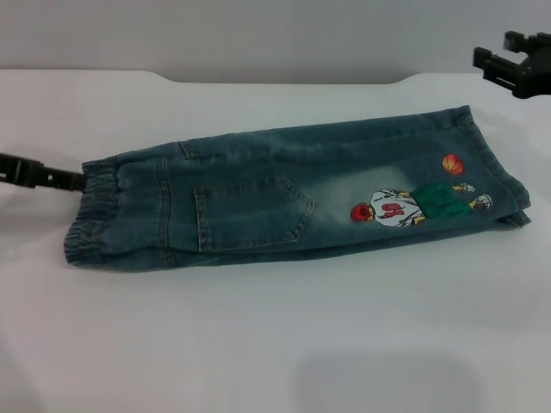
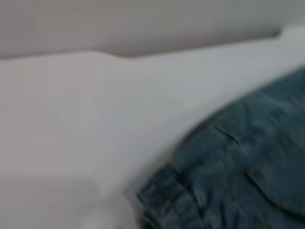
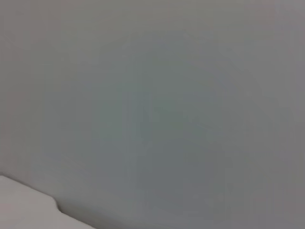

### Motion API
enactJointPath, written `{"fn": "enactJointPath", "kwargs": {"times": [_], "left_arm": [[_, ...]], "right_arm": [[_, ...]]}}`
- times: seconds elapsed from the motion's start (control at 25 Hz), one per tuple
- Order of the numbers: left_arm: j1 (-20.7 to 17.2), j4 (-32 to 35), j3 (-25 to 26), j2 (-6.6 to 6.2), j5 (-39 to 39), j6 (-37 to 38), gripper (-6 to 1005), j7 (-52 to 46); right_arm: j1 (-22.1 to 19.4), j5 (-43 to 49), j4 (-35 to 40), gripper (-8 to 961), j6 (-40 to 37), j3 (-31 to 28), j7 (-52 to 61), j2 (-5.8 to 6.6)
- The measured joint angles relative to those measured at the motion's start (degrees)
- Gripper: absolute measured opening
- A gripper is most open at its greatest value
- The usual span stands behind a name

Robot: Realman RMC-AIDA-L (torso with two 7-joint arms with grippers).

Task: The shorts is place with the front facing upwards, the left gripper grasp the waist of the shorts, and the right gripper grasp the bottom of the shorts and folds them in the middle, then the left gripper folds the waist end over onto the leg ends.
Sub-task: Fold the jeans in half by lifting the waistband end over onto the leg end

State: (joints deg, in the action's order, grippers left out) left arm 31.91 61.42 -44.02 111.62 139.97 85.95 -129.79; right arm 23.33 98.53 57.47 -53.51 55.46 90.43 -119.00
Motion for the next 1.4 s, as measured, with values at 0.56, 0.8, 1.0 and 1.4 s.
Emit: {"fn": "enactJointPath", "kwargs": {"times": [0.56, 0.8, 1.0, 1.4], "left_arm": [[1.11, -1.14, -5.64, 1.12, 7.67, 2.51, 844, 12.13], [2.53, -3.88, -6.58, 2.93, 14.01, -2.00, 845, 11.82], [3.75, -6.72, -6.33, 2.31, 14.64, -2.67, 845, 12.03], [4.03, -5.72, -6.05, 2.20, 14.21, -0.88, 846, 12.21]], "right_arm": [[-0.84, -5.50, -0.96, 534, -2.11, 2.05, -3.21, 0.00], [-1.25, -6.64, -0.96, 533, -3.26, 2.10, -3.24, 0.00], [-1.19, -6.68, -1.14, 533, -3.19, 2.11, -3.27, 0.00], [-0.70, -6.79, -2.46, 534, -2.74, 1.70, -3.31, 0.00]]}}
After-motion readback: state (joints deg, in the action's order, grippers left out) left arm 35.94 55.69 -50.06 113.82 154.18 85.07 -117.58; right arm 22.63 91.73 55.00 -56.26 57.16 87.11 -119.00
